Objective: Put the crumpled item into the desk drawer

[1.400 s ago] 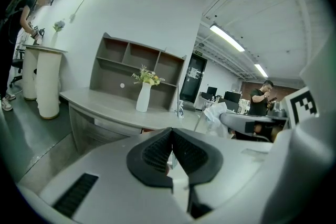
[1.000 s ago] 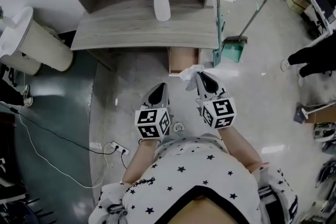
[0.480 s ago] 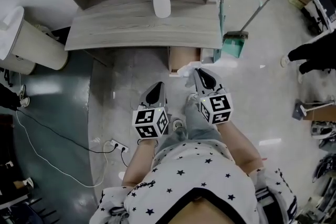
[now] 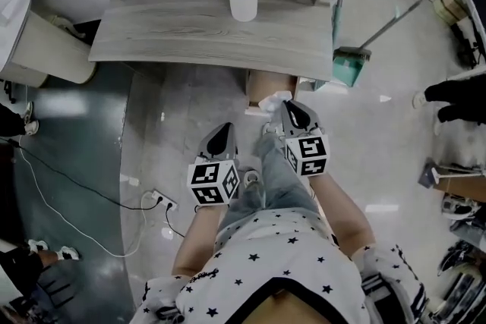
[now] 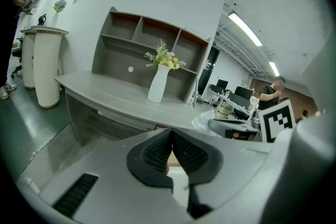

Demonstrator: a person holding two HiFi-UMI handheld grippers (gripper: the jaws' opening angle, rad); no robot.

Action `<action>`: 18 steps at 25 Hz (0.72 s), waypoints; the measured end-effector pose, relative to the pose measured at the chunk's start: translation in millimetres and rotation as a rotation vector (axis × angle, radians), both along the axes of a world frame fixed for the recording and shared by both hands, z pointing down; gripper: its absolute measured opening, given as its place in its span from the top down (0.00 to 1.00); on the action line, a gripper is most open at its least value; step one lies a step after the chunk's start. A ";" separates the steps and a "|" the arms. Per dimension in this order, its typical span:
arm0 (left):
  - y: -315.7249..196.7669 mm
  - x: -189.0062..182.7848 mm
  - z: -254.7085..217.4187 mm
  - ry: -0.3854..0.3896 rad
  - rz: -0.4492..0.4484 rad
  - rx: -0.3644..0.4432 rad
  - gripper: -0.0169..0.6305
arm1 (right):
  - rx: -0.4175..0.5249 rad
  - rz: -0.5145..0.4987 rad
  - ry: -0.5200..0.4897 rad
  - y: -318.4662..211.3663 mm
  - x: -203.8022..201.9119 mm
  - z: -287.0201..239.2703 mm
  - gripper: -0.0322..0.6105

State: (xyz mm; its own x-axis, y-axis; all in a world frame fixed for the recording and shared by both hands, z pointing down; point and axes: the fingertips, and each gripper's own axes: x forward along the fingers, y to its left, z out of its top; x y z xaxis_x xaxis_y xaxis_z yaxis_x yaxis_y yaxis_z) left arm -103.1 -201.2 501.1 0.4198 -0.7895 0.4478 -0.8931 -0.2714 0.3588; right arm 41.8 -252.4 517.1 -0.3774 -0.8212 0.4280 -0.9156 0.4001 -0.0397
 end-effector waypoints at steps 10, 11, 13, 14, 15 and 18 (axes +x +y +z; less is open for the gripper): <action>-17.8 -0.9 43.8 -0.017 -0.056 -0.096 0.95 | -0.106 -0.027 0.038 -42.7 5.1 77.1 0.94; -19.4 -0.3 48.8 -0.020 -0.058 -0.105 0.95 | -0.118 -0.026 0.038 -46.1 6.1 85.0 0.94; -22.3 0.3 59.0 -0.025 -0.064 -0.123 0.95 | -0.141 -0.023 0.041 -52.1 7.7 100.2 0.94; -23.7 0.3 64.0 -0.026 -0.068 -0.132 0.95 | -0.153 -0.024 0.045 -54.9 8.0 107.7 0.94; -25.2 0.3 68.9 -0.026 -0.072 -0.141 0.95 | -0.163 -0.026 0.050 -57.7 8.0 115.0 0.94; -28.9 1.1 84.1 -0.022 -0.077 -0.169 0.95 | -0.192 -0.030 0.067 -65.5 7.8 136.6 0.94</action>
State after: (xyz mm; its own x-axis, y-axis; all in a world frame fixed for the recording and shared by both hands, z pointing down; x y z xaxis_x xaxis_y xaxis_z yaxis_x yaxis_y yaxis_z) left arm -102.0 -230.1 585.2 0.3497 -0.7316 0.5852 -0.9170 -0.1394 0.3738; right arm 49.6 -317.9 653.7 -0.3659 -0.7110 0.6005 -0.9066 0.4180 -0.0575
